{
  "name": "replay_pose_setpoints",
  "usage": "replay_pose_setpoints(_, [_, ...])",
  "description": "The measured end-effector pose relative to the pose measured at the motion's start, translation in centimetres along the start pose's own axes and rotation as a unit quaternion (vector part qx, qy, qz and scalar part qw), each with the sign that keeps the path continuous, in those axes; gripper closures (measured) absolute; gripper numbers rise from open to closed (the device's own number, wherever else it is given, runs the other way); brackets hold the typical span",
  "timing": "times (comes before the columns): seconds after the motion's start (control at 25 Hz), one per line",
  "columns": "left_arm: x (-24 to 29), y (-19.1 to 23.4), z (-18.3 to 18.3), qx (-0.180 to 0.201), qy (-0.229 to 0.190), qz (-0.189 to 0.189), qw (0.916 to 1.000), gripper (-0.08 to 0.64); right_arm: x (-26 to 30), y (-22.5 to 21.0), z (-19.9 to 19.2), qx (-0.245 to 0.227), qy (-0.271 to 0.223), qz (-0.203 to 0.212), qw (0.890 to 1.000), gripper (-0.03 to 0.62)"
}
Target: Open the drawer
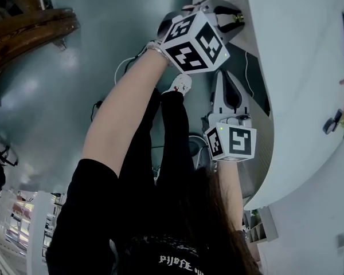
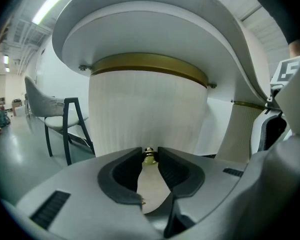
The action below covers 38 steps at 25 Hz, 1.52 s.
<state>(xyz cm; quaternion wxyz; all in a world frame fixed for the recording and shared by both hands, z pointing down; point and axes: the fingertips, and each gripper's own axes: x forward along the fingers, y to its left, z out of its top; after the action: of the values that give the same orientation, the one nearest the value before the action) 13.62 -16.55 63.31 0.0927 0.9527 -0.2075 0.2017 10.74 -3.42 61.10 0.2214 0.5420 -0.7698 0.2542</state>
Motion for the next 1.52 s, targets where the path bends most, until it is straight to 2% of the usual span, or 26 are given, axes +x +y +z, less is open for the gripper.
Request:
replay_pose_setpoints(0.36, [-2.3, -0.2, -1.1, 0.006, 0.006, -0.009, 0.9999, 0.446, -0.4, 0.5, -0.4, 0.017, 0.003, -0.006, 1.0, 0.566])
replay_pose_setpoints(0.76, [-5.0, -0.3, -2.0, -0.004, 0.032, 0.002, 0.9995, 0.446, -1.2, 2.4, 0.6, 0.022, -0.005, -0.014, 1.0, 0.566])
replay_pose_setpoints(1.04, [-6.5, -0.5, -2.8, -0.019, 0.044, 0.014, 0.9987, 0.445, -1.9, 2.1, 1.1, 0.039, -0.012, -0.024, 0.999, 0.566])
replay_pose_setpoints(1.52, [-9.4, -0.9, -4.0, -0.038, 0.072, 0.032, 0.9962, 0.445, -3.6, 4.8, 2.0, 0.047, -0.016, -0.006, 0.999, 0.566])
